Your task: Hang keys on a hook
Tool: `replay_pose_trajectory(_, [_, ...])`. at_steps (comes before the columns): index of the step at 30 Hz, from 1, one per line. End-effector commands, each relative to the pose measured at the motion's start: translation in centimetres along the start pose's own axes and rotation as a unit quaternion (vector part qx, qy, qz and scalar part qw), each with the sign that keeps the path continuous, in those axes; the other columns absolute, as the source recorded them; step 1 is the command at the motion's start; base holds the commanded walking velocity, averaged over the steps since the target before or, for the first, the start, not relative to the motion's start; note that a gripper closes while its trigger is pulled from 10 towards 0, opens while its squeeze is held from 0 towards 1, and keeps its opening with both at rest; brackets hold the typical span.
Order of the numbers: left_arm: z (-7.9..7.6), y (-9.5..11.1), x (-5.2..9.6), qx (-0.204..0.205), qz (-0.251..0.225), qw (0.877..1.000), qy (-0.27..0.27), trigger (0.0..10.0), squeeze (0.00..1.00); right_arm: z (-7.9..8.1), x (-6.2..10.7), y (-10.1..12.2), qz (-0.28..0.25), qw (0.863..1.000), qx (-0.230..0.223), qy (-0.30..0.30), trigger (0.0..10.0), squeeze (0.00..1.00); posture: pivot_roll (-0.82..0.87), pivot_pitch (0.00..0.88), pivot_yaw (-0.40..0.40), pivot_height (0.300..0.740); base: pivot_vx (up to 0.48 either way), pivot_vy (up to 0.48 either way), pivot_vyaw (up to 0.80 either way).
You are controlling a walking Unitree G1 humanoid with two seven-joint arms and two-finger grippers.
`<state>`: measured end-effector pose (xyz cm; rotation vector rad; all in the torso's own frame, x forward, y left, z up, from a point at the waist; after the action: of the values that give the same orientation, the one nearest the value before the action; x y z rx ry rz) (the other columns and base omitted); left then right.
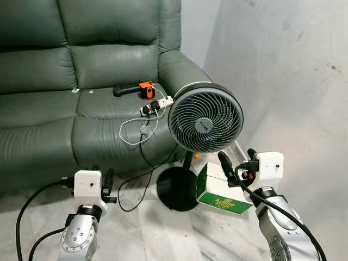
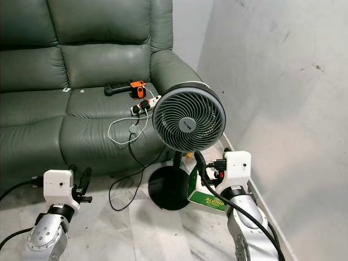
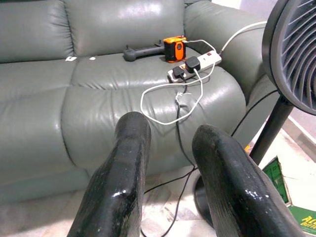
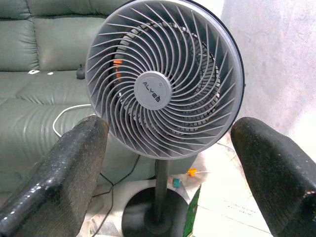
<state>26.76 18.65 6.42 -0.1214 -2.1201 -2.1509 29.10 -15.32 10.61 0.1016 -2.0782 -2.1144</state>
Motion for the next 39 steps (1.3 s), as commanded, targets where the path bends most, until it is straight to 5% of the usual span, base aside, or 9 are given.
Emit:
replay_pose_trajectory(1, [-0.41, -0.56, -0.05, 0.004, 0.014, 1.000, -0.008, 10.0, 0.00, -0.41, 0.04, -0.03, 0.002, 1.000, -0.006, -0.003, 10.0, 0.00, -0.04, 0.106, -0.067, 0.740, 0.000, 0.000, -0.80])
replay_pose_trajectory(39, [-0.63, -0.70, -0.32, 0.023, 0.019, 0.999, -0.017, 10.0, 0.00, -0.35, -0.15, -0.28, 0.010, 1.000, -0.015, 0.008, 10.0, 0.00, -0.04, 0.095, -0.073, 0.740, 0.000, -0.041, -0.02])
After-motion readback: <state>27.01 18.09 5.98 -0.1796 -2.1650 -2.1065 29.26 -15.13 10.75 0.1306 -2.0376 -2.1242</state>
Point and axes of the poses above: a point about 5 cm out from each wrist's last joint towards the gripper, its own x axis pointing back from the gripper into the wrist, its own y axis along the axis of the wrist's last joint, z = x × y, the point moved 4 cm from there along -x, pointing out of the wrist towards the gripper, and after that the axes turned 3 degrees about x, right-handed, at the moved point
